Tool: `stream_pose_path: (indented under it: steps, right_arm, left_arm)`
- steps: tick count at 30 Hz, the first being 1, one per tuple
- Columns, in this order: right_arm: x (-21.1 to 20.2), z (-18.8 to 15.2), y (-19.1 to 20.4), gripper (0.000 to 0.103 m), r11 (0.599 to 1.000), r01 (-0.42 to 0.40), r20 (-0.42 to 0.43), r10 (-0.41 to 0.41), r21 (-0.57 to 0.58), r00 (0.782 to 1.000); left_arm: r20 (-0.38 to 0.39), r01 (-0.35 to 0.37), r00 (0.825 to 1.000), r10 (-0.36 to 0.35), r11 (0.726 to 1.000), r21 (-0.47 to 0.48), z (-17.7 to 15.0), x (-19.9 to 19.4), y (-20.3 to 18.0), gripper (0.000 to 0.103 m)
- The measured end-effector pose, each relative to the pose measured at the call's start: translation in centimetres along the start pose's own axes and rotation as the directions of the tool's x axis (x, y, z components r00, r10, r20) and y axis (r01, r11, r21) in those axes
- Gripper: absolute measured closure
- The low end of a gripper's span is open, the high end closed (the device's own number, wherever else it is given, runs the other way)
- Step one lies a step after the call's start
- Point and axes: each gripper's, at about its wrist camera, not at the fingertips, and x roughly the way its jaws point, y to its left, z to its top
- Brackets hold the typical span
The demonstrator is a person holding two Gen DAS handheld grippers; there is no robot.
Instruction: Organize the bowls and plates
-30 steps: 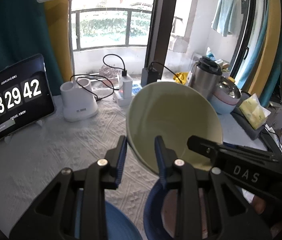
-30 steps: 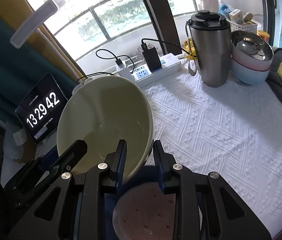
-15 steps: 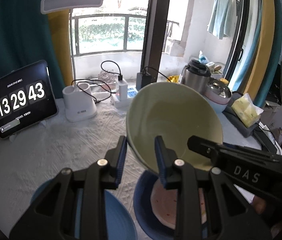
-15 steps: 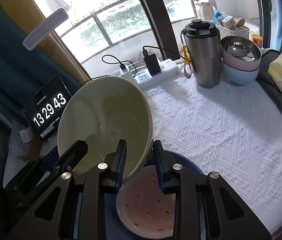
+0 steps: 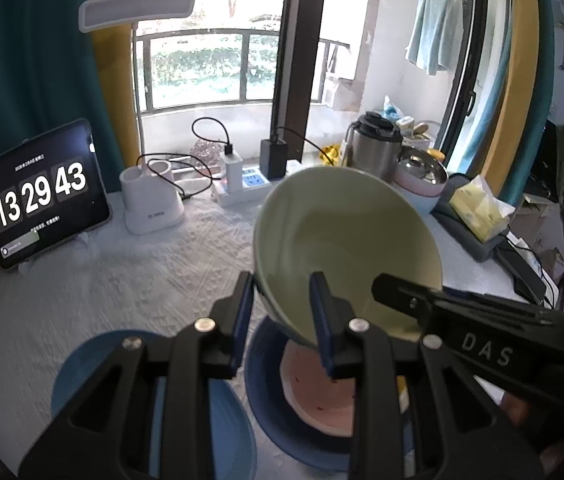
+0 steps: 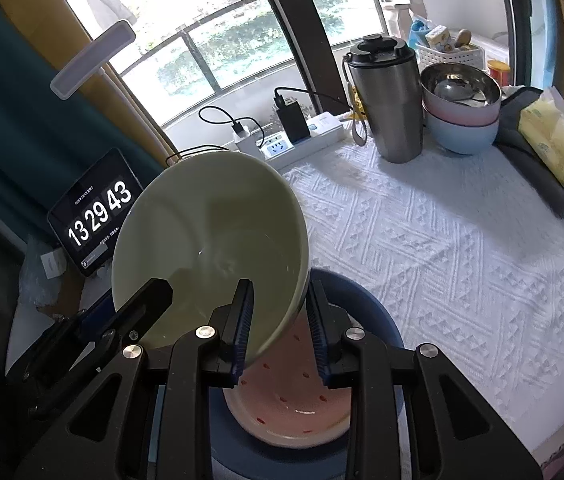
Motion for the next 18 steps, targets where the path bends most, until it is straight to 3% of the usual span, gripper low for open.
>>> stream_pose_path:
  steps: [18]
  right_arm:
    - [0.1,-2.8,-1.7,0.074,1.000,0.017,-0.029,-0.016,0.025,0.999]
  left_arm:
    - [-0.033,0.013,0.999,-0.013,1.000,0.014,-2.4,0.0,-1.4,0.074]
